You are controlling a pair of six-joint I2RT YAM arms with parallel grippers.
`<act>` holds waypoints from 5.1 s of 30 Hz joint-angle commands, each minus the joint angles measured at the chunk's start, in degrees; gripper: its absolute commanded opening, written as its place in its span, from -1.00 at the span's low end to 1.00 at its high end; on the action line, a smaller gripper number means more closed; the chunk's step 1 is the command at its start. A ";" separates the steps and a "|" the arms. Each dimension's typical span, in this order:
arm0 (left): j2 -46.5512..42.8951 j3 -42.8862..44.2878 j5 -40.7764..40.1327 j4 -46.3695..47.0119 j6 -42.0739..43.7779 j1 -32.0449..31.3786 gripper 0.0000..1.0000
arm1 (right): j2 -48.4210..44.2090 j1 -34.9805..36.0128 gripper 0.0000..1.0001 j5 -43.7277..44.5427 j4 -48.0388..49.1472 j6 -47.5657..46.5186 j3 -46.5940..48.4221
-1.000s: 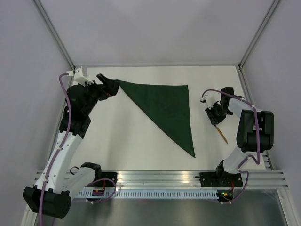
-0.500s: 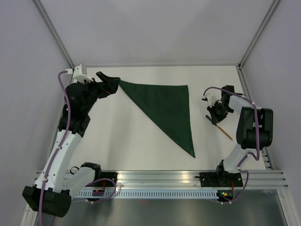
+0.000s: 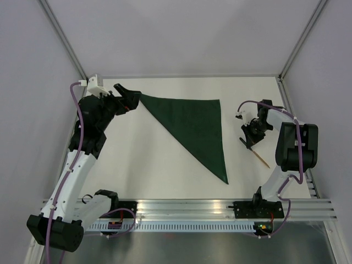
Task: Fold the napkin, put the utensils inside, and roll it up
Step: Grab a utensil with the right arm, then place the utensil onto the napkin, then fold the napkin
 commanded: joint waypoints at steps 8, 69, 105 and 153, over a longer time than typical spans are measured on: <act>0.90 2.40 0.83 0.68 1.96 0.06 0.99 | -1.27 3.75 -0.99 -1.04 -4.43 6.55 6.94; 2.92 3.64 -2.77 -5.48 0.11 0.15 0.98 | 33.89 47.17 -0.99 17.24 -0.30 45.22 57.04; 1.95 2.58 -2.33 -5.30 0.55 0.06 0.98 | 35.91 48.49 -0.36 18.30 -0.57 46.01 58.89; 24.17 -14.30 -27.73 23.53 37.55 -64.09 0.72 | -9.18 4.37 0.04 2.12 6.29 40.56 20.83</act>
